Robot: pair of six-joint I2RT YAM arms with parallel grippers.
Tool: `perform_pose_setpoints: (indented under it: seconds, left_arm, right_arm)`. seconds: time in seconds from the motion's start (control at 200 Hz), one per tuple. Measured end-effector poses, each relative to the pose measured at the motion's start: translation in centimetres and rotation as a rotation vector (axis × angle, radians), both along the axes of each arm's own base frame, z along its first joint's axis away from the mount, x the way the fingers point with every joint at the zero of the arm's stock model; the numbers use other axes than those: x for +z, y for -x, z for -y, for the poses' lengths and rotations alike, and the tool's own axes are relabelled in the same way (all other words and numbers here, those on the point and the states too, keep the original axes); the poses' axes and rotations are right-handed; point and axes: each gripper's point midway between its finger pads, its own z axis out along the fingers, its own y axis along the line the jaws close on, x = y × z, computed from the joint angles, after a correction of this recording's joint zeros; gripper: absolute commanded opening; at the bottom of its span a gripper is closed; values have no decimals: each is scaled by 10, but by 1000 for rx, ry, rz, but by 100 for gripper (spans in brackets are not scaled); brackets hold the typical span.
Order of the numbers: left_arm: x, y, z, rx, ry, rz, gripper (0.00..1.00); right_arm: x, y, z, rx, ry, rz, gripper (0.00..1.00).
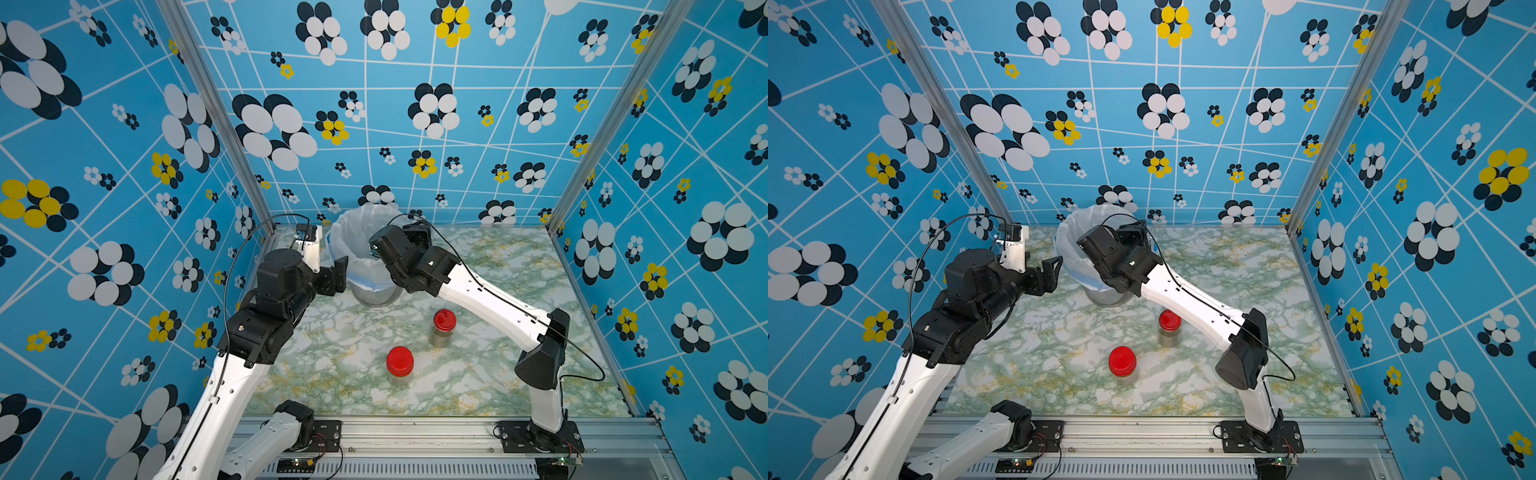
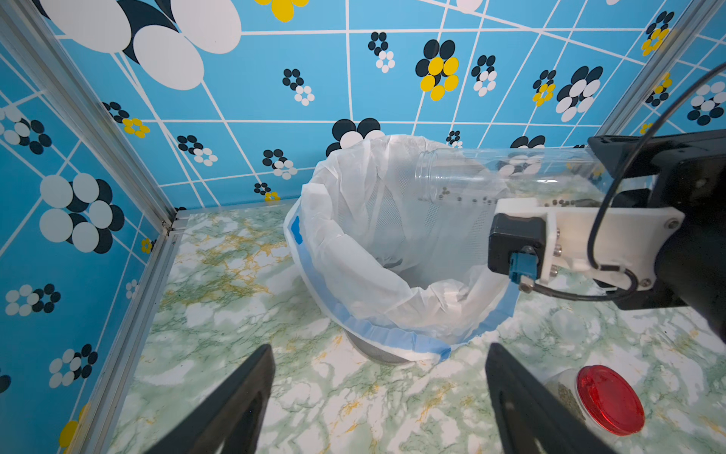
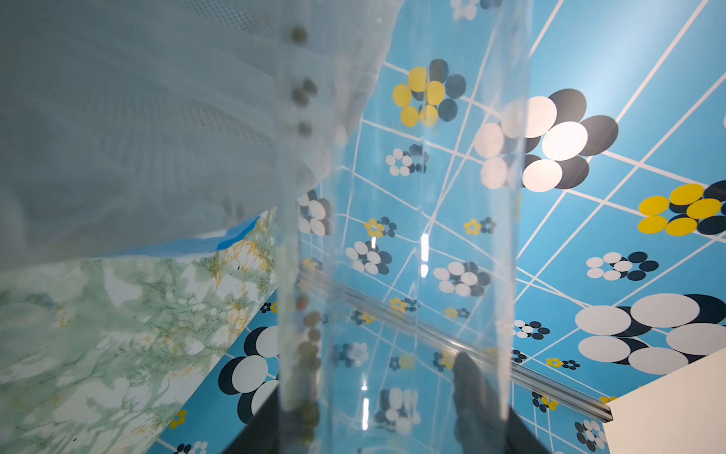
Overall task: Empty moldy mung beans from jars
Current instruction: Pour the moldy mung beans from the jar into the trash bin.
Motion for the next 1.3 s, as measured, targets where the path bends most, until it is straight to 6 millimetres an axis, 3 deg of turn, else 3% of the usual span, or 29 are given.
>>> perform_pose_setpoints:
  seconds: [0.185,0.48,0.959,1.094,1.154,1.299]
  left_arm:
    - [3,-1,0,2,3,11,85]
    - [-1,-2,0,2,2,7,86]
    - [0,-2,0,4,1,8,85]
    - [-1,-2,0,6,1,8,85]
    - [-1,-2,0,6,1,8,85]
    - [-1,-2,-1,10,0,7,85]
  right_arm:
    - [4,-2,-1,8,32,7,30]
    - [-6,-3,-2,22,115,-20,28]
    - [8,-5,-4,9,91,26,26]
    - [3,-7,-5,3,93,29,24]
    - [9,-6,-6,4,76,39,23]
    - [48,0,-8,8,-53,111,24]
